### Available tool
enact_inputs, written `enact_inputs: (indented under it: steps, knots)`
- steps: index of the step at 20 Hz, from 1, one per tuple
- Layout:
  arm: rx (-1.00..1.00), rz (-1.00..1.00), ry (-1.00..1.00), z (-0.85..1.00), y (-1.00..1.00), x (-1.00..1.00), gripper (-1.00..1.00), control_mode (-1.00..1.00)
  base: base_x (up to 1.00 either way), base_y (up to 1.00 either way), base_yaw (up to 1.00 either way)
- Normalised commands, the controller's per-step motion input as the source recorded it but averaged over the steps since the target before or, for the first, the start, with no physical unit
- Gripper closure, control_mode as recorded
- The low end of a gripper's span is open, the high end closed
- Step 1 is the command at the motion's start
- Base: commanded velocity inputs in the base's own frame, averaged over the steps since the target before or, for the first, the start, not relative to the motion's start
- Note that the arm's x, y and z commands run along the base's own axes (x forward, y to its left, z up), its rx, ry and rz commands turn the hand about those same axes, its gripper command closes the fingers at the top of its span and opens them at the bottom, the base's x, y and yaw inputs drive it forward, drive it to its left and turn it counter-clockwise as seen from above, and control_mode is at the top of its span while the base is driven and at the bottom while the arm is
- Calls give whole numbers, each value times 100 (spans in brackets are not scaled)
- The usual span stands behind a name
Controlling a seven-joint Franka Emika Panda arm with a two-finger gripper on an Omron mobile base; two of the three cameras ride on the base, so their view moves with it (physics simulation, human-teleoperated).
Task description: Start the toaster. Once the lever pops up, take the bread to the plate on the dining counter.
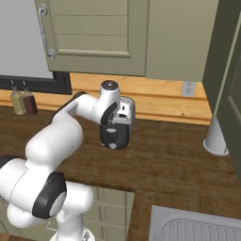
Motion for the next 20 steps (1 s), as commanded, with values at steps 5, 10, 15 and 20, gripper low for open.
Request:
enact_inputs:
  steps: [5,10,15,20]
  knots:
    - [0,0,-10,-38,-2,47,100,-100,0,0,0]
    - [0,0,-2,-23,-1,27,100,-100,0,0,0]
    - [0,0,0,-6,-4,39,100,-100,0,0,0]
    - [0,0,0,-34,0,31,100,-100,0,0,0]
